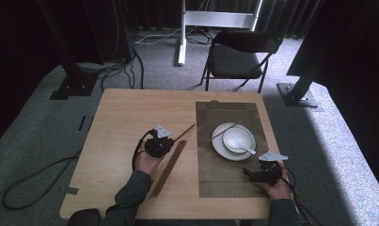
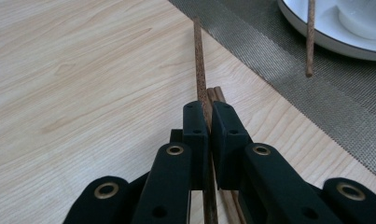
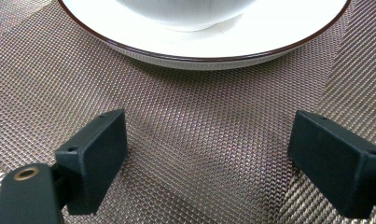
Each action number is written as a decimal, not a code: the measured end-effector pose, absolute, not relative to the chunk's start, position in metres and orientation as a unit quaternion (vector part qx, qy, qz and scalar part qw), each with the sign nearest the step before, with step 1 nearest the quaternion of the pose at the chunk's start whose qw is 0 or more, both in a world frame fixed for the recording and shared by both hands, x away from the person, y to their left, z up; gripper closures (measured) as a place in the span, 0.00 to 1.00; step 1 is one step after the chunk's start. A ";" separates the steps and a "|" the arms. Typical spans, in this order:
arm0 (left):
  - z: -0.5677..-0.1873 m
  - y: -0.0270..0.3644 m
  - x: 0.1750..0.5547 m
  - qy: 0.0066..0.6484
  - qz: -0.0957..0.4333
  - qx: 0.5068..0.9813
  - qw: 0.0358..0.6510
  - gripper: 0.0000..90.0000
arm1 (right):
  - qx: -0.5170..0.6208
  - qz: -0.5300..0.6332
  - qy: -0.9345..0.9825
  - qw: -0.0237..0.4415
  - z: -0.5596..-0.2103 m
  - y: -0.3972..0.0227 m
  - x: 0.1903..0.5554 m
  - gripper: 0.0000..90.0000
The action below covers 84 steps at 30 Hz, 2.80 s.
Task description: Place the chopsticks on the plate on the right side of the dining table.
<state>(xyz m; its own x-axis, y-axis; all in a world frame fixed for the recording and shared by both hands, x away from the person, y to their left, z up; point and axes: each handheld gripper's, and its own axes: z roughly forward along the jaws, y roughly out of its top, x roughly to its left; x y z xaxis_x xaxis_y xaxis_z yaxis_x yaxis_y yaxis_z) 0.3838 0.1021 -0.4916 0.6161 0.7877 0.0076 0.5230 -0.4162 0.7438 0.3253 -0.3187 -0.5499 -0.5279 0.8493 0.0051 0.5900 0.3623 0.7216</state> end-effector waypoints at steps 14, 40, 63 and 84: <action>-0.486 0.092 0.386 0.384 0.178 0.825 0.374 0.95 | 0.448 0.344 0.804 0.189 -0.550 -0.319 0.325 0.13; -0.480 0.064 0.391 0.363 0.170 0.829 0.390 0.95 | 0.448 0.344 0.803 0.189 -0.550 -0.319 0.325 0.13; -0.477 0.048 0.396 0.342 0.166 0.833 0.402 0.95 | 0.447 0.344 0.804 0.189 -0.550 -0.319 0.325 0.13; -0.475 0.020 0.410 0.308 0.154 0.840 0.419 0.95 | 0.448 0.344 0.804 0.188 -0.550 -0.319 0.325 0.13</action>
